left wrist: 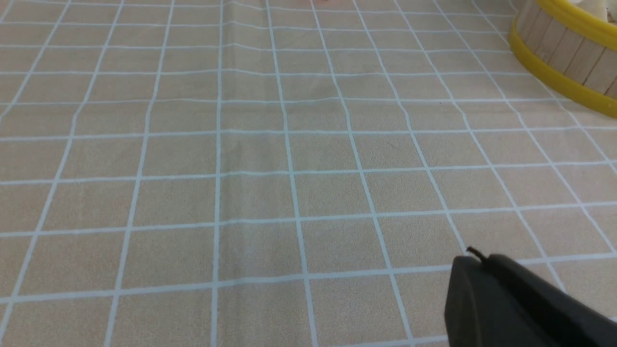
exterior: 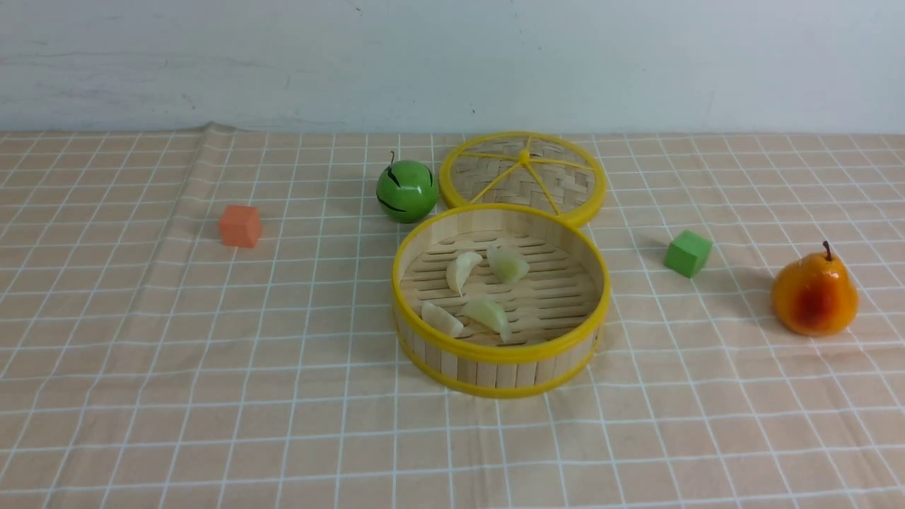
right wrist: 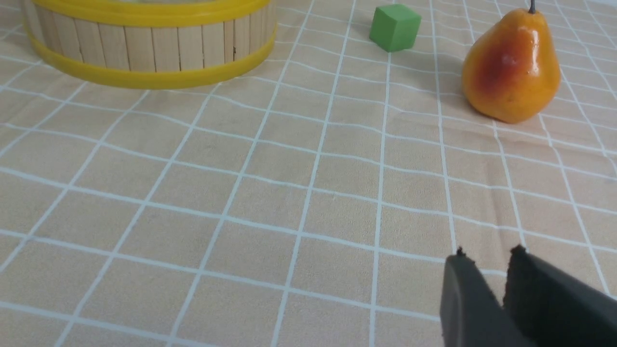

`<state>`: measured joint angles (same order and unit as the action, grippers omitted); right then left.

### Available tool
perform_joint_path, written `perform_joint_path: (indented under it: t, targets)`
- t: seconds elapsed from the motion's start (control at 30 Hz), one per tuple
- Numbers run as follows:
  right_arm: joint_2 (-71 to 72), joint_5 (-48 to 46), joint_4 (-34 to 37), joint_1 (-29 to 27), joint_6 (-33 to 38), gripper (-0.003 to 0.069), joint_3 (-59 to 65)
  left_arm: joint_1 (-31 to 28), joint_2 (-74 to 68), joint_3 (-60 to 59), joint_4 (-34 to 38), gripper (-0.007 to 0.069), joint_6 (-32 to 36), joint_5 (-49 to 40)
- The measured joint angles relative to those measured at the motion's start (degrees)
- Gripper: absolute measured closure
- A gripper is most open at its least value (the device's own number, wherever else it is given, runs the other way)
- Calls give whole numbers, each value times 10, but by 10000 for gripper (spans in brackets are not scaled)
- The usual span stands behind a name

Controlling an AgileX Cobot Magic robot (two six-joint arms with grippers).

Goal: Put the dumplings into the steamer on the table with the brown tablecloth.

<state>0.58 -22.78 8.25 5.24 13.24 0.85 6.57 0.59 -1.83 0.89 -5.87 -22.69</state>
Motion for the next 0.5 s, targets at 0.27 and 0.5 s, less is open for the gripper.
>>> perform_joint_path:
  t: [0.27, 0.5]
  targets:
    - [0, 0, 0, 0, 0, 512, 0, 0, 0, 0, 0, 627, 0, 0]
    - [0, 0, 0, 0, 0, 509, 0, 0, 0, 0, 0, 622, 0, 0]
